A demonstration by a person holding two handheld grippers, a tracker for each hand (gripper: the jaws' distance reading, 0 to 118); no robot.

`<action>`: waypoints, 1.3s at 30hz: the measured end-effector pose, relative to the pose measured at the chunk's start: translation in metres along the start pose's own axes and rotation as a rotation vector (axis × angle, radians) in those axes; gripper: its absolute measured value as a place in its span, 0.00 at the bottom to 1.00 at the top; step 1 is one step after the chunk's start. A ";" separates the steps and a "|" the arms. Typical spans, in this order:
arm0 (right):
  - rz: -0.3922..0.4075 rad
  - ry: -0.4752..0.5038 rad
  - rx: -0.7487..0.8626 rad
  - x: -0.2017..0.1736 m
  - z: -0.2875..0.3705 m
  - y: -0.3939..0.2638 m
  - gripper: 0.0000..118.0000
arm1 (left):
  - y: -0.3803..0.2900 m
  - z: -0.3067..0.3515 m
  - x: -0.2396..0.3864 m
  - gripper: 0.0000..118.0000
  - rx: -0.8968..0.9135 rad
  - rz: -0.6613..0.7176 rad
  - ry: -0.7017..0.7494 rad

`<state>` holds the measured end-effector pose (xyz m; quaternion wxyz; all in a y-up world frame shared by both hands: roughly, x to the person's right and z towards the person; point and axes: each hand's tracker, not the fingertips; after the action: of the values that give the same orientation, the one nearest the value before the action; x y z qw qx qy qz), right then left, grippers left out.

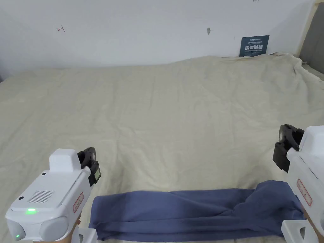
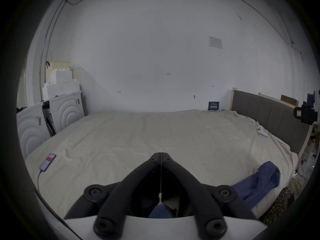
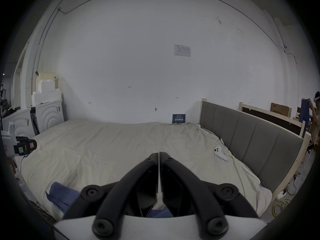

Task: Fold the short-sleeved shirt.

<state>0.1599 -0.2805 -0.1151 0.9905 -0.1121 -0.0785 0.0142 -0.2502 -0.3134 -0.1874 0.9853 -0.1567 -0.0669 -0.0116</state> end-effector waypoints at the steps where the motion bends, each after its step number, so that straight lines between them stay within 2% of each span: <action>1: 0.000 0.006 0.000 0.000 0.001 -0.001 0.00 | 0.000 0.001 -0.001 0.00 -0.010 0.006 -0.015; 7: 0.023 0.009 -0.022 0.001 -0.003 -0.002 0.00 | -0.007 -0.011 -0.023 0.00 -0.136 0.106 -0.055; 13: 0.024 -0.002 -0.042 0.004 -0.006 -0.003 0.00 | -0.015 -0.023 -0.060 0.00 -0.300 0.252 -0.195; 17: 0.017 -0.009 -0.063 0.005 -0.008 -0.005 0.00 | -0.032 -0.042 -0.088 0.00 -0.434 0.273 -0.220; 20: 0.017 -0.016 -0.078 0.007 -0.010 -0.008 0.00 | -0.055 -0.060 -0.111 0.16 -0.543 0.349 -0.222; 22: 0.022 -0.021 -0.092 0.007 -0.011 -0.010 0.00 | -0.071 -0.067 -0.118 0.37 -0.611 0.376 -0.211; 25: 0.027 -0.021 -0.116 0.007 -0.014 -0.013 0.00 | -0.094 -0.079 -0.125 0.85 -0.677 0.382 -0.187; 26: 0.029 -0.020 -0.125 0.008 -0.015 -0.014 0.00 | -0.104 -0.085 -0.130 0.94 -0.686 0.389 -0.189; 27: 0.031 -0.022 -0.134 0.008 -0.016 -0.016 0.00 | -0.113 -0.089 -0.132 0.97 -0.701 0.390 -0.197; 32: 0.029 -0.038 -0.168 0.013 -0.021 -0.023 0.00 | -0.129 -0.103 -0.133 0.90 -0.741 0.452 -0.240; 34: 0.029 -0.044 -0.180 0.015 -0.023 -0.024 0.00 | -0.131 -0.106 -0.128 0.72 -0.735 0.442 -0.254; 37: 0.026 -0.046 -0.193 0.016 -0.024 -0.026 0.00 | -0.134 -0.117 -0.116 0.67 -0.774 0.388 -0.265; 38: 0.026 -0.047 -0.196 0.017 -0.025 -0.027 0.00 | -0.136 -0.119 -0.113 0.62 -0.784 0.389 -0.279; 39: 0.026 -0.048 -0.197 0.017 -0.024 -0.027 0.00 | -0.137 -0.121 -0.110 0.53 -0.790 0.390 -0.288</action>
<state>0.1807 -0.3109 -0.1302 0.9722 -0.2098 -0.1017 0.0218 -0.3496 -0.4810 -0.2747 0.8145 -0.5298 -0.1630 0.1712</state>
